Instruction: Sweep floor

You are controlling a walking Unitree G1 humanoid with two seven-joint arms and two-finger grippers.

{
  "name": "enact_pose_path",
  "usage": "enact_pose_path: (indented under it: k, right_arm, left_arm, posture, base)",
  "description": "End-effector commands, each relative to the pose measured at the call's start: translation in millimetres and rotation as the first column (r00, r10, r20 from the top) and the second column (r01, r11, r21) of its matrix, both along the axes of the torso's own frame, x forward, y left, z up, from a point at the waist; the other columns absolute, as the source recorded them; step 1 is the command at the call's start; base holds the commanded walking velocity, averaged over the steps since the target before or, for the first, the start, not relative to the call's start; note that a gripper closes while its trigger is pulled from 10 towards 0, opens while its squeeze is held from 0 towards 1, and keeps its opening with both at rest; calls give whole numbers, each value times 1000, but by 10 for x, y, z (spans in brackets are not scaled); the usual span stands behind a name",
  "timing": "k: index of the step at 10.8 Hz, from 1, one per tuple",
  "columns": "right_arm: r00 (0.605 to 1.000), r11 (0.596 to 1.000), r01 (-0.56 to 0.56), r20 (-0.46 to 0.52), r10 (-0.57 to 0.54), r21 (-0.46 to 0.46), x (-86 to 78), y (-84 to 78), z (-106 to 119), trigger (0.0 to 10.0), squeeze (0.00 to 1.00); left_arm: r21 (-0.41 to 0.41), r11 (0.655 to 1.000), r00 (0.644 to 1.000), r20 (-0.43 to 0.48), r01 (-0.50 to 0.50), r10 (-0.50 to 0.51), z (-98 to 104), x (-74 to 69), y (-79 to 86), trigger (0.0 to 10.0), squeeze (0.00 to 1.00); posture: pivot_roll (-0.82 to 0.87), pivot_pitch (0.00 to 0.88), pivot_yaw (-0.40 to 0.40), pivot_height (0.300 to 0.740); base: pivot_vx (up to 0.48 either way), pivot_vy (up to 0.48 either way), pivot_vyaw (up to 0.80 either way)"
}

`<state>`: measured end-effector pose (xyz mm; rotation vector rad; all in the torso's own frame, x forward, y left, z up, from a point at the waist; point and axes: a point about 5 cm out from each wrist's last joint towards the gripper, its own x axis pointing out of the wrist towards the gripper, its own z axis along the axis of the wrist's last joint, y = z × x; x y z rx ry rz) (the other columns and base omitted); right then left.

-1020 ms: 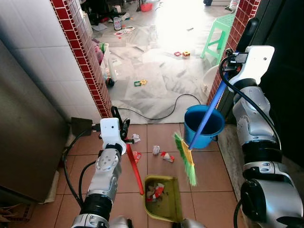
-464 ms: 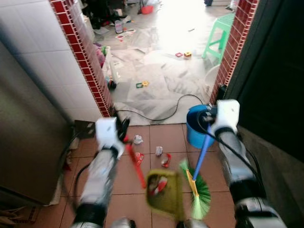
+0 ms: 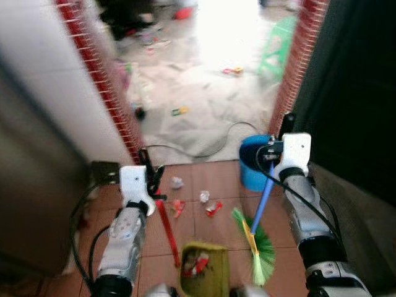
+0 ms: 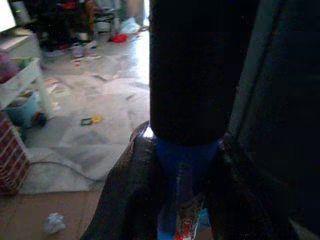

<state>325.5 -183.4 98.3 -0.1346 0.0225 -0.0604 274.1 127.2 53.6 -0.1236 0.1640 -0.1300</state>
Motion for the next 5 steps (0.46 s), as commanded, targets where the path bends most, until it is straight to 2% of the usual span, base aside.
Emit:
enact_pose_path:
  k: [1,5]
  right_arm:
    - [999,1000,-8,34,9,-19,32,20,91,10000,0]
    - [999,1000,-21,38,22,-20,21,56,92,10000,0]
  left_arm:
    - [-11,1000,998,64,-9,10,151,58,33,10000,0]
    - [-23,1000,999,44,-12,13,130,57,27,10000,0]
  posture:
    - [-138,0,82,740]
    - [-142,0,82,740]
  base:
    - [0,480,-469]
    - [0,480,0]
